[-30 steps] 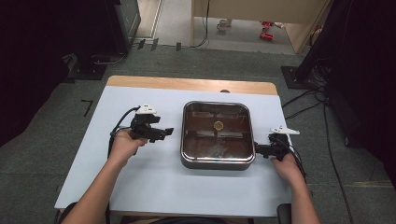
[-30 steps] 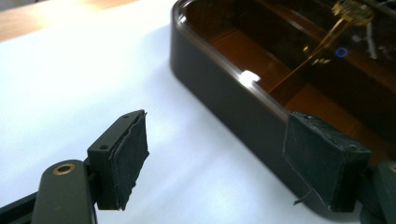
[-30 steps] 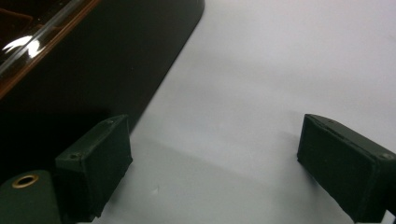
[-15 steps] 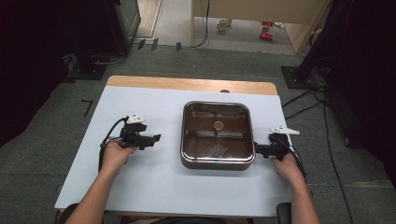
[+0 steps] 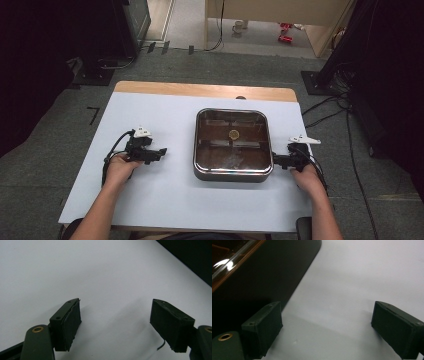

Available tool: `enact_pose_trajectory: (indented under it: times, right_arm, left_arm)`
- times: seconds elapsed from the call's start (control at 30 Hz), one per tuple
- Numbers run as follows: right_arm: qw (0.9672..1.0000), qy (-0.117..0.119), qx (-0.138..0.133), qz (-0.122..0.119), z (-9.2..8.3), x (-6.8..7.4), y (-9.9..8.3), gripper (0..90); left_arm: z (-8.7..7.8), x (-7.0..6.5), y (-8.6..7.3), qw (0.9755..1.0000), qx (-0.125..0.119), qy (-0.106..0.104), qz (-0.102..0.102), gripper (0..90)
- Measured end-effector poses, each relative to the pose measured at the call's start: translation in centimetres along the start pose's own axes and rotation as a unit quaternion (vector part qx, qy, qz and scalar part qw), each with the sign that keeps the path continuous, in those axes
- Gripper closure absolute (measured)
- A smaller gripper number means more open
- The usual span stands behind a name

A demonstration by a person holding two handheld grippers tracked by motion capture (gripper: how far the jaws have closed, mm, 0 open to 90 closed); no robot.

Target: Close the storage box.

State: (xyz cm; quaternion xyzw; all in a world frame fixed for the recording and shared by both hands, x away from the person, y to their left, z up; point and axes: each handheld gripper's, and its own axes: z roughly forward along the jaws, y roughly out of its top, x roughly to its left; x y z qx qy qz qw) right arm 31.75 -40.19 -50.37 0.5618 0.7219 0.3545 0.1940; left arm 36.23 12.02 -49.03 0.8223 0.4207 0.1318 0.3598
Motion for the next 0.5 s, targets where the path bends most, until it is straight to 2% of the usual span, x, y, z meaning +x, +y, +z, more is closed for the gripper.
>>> enact_pose_trajectory:
  times: [0.1,0.17,0.23,0.5]
  right_arm:
    - [1.0000,0.000,0.000,0.000,0.00,0.00,0.00,9.2]
    - [1.0000,0.000,0.000,0.000,0.00,0.00,0.00,9.2]
    - [1.0000,0.000,0.000,0.000,0.00,0.00,0.00,9.2]
    - [1.0000,0.000,0.000,0.000,0.00,0.00,0.00,9.2]
  left_arm:
    - [0.10,-0.26,-0.29,0.9997,-0.002,0.004,0.025,23.5]
    - [0.24,-0.49,-0.43,0.9994,-0.004,0.005,0.033,19.3]
    - [0.35,-0.79,-0.55,0.9991,-0.006,0.015,0.040,17.9]
    - [0.36,-0.82,-0.65,0.9991,-0.011,0.017,0.036,17.6]
